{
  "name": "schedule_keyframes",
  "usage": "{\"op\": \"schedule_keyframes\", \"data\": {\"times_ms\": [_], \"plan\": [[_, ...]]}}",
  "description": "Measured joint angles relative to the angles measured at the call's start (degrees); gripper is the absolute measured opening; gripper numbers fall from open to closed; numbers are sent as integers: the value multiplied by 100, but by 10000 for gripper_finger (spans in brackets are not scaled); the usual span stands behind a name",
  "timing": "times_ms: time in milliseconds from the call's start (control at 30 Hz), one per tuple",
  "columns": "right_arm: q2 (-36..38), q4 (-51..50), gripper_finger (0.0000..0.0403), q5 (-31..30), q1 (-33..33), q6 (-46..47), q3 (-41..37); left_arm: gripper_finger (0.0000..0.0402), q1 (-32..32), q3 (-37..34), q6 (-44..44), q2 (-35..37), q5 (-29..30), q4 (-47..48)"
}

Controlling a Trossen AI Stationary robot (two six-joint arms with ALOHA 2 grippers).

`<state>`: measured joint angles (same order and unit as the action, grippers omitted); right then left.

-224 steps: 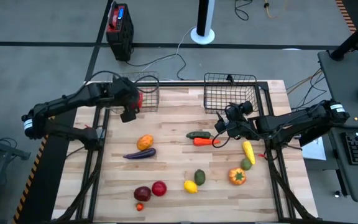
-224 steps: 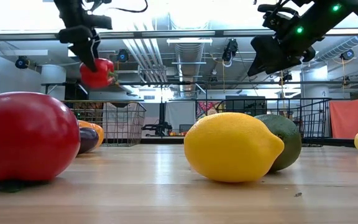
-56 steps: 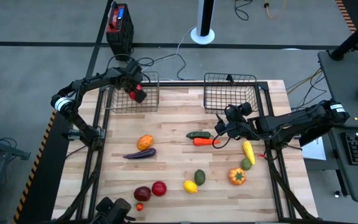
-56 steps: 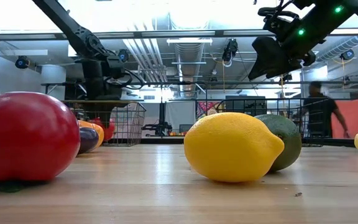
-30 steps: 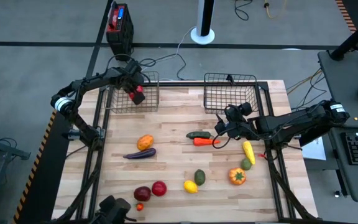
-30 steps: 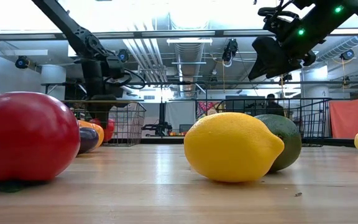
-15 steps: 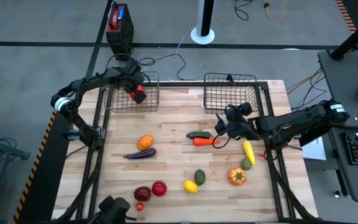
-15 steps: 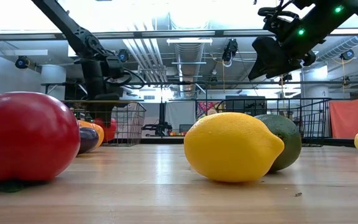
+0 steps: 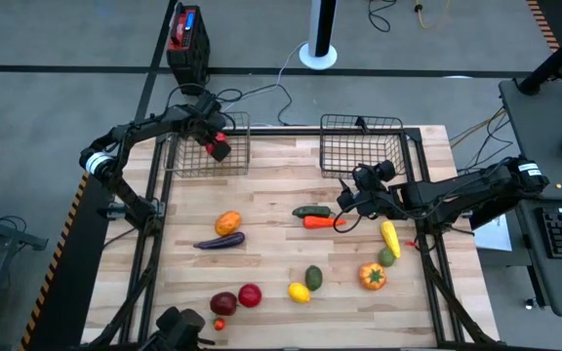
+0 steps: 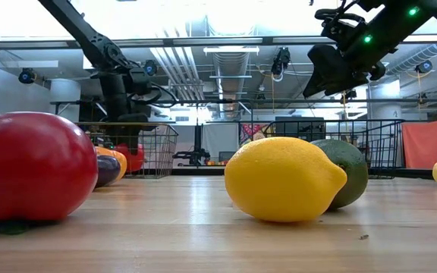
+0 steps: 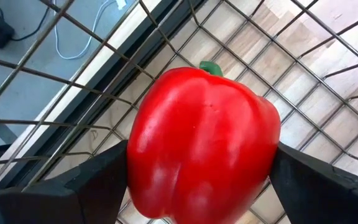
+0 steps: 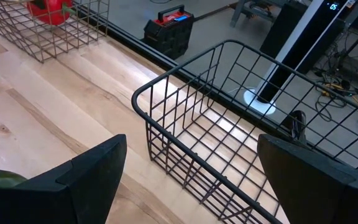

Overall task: Sort produce into baskets
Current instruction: Put the bell pepper into the brown wire basket

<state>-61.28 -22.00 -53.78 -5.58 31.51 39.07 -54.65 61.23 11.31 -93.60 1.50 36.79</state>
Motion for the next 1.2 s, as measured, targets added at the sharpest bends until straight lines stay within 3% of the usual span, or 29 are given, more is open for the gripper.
{"op": "schedule_keyframes", "data": {"times_ms": [967,1200], "plan": [[0,0,354,0,-1,0,0,329,9,-168,146,0,86,-76],[0,0,354,0,-2,0,0,352,9,-168,129,0,94,-78]]}}
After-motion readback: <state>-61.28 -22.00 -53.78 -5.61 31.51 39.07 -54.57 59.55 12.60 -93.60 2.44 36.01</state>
